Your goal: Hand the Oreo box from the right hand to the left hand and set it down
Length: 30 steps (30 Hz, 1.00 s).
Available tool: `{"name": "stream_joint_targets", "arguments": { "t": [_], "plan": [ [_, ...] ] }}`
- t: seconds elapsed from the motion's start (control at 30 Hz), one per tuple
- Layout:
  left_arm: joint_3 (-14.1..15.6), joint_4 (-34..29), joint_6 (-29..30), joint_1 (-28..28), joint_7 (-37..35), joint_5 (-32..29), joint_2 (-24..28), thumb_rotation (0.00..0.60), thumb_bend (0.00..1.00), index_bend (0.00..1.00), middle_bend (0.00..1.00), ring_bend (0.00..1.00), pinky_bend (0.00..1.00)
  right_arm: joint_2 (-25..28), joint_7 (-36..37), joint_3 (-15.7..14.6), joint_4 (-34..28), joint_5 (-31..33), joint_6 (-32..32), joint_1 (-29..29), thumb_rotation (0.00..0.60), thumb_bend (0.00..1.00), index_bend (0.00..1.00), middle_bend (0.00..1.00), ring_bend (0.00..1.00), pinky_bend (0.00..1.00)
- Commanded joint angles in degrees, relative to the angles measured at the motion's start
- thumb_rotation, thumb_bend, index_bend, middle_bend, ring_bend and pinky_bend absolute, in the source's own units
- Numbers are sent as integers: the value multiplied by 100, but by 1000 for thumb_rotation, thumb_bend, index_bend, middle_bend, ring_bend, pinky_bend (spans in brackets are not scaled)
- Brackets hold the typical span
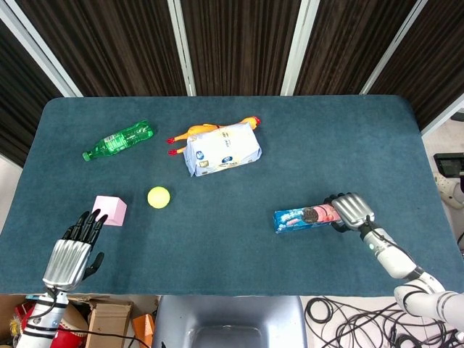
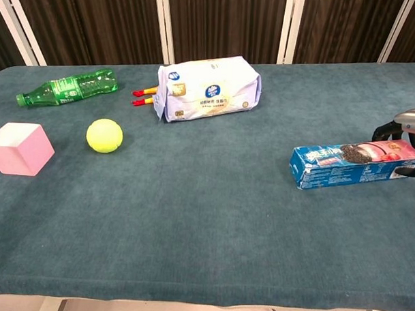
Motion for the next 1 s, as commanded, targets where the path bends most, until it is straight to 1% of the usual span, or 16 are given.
{"name": "stream_joint_targets", "arguments": {
  "t": [0.03, 0.07, 0.1, 0.2, 0.23, 0.27, 0.33, 0.37, 0.57, 0.63, 0.77, 0.97, 1.0],
  "plan": [
    [10, 11, 3, 9, 3, 1, 4, 600, 357, 0, 38, 13, 292, -103, -35, 10, 126, -24, 96, -26, 600, 367, 543, 447, 425, 534],
    [12, 12, 6, 15, 0, -5, 8, 600, 358, 0, 38, 13, 292, -140, -17, 15, 171, -28, 117, -31, 600, 403, 565, 465, 443, 548],
    [10, 12, 14, 22, -10, -14, 14, 600, 357, 0, 38, 13, 292, -189, 20, 22, 233, -36, 139, -37, 600, 461, 593, 486, 463, 563],
    [-3, 9, 22, 27, -32, -37, 26, 600, 357, 0, 39, 13, 292, -301, 157, 33, 390, -138, 300, -62, 600, 730, 730, 557, 529, 614],
    [-5, 7, 19, 25, -33, -36, 29, 600, 358, 0, 38, 13, 292, -327, 225, 37, 427, -194, 400, -80, 600, 791, 761, 570, 543, 623],
    [-5, 4, 13, 20, -29, -32, 34, 600, 358, 0, 39, 13, 292, -331, 334, 37, 434, -250, 493, -103, 600, 872, 791, 584, 557, 630],
    [-2, -3, -1, 11, -19, -23, 37, 600, 358, 0, 38, 12, 293, -286, 521, 55, 361, -343, 660, -131, 600, 966, 801, 597, 580, 641],
    [0, -10, -14, 2, -15, -15, 37, 600, 357, 0, 38, 12, 293, -234, 636, 66, 288, -419, 796, -151, 600, 990, 801, 601, 592, 648],
    [18, -83, -86, -47, 39, 33, 16, 600, 358, 0, 38, 13, 294, 120, 824, 163, -293, -902, 1642, -210, 600, 1000, 800, 620, 615, 655],
    [22, -132, -114, -71, 60, 59, 13, 600, 357, 0, 39, 13, 294, 273, 792, 195, -561, -1010, 1752, -173, 600, 1000, 800, 621, 615, 655],
    [87, -403, -264, -173, -82, 217, 86, 600, 357, 0, 40, 14, 296, 600, 560, 309, -1267, -1100, 1699, 3, 600, 1000, 800, 622, 616, 655],
    [117, -665, -372, -284, -178, 409, 177, 600, 355, 0, 41, 16, 306, 718, 251, 415, -1709, -1039, 1508, 167, 600, 1000, 799, 622, 616, 655],
    [96, -866, -411, -378, -241, 577, 157, 600, 356, 0, 44, 19, 310, 662, 92, 490, -1904, -1029, 1353, 321, 600, 1000, 799, 622, 616, 655]
  ]
}}
